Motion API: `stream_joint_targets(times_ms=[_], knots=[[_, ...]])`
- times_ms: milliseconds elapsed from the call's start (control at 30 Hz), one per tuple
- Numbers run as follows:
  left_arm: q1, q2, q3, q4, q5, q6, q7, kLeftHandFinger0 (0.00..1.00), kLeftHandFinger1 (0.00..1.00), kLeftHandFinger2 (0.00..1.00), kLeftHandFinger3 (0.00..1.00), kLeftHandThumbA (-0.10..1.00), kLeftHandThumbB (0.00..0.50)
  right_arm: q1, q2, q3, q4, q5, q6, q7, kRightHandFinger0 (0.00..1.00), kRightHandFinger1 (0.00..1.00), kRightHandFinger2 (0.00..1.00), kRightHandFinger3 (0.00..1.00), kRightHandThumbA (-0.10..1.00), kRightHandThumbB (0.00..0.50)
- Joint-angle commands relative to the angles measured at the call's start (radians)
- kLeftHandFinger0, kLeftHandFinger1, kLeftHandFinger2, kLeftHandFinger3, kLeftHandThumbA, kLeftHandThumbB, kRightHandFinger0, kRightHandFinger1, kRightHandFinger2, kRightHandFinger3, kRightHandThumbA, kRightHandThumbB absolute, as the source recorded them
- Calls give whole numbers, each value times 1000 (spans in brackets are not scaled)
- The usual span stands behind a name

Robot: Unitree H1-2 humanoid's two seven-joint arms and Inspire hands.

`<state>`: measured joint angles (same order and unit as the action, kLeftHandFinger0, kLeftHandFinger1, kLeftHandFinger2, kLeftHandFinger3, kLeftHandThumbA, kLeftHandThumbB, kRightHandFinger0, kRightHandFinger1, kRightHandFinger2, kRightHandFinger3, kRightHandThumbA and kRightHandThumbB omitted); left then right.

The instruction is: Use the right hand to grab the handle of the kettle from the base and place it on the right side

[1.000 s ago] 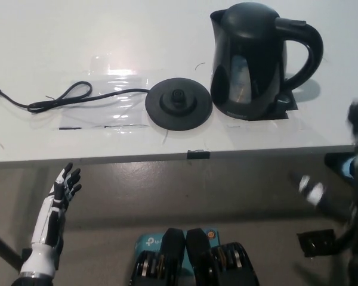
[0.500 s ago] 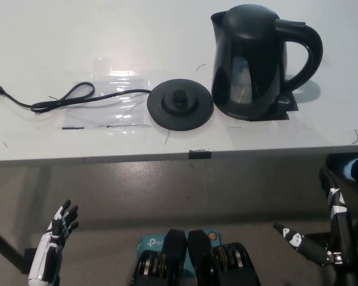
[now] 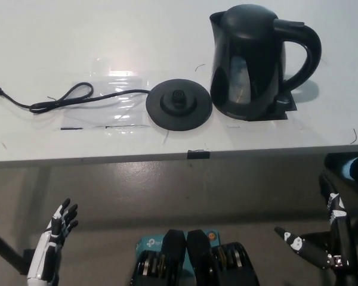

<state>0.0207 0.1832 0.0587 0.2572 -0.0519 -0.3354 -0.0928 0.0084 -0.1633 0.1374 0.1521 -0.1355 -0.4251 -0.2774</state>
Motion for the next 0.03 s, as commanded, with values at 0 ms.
stream_joint_targets(times_ms=[0], knots=[[-8,25,2,-16,0,-36,-17,1000,1000,1000,1000,1000,500,2,-1,5,-12,27,-45,18,1000,1000,1000,1000,1000,330]])
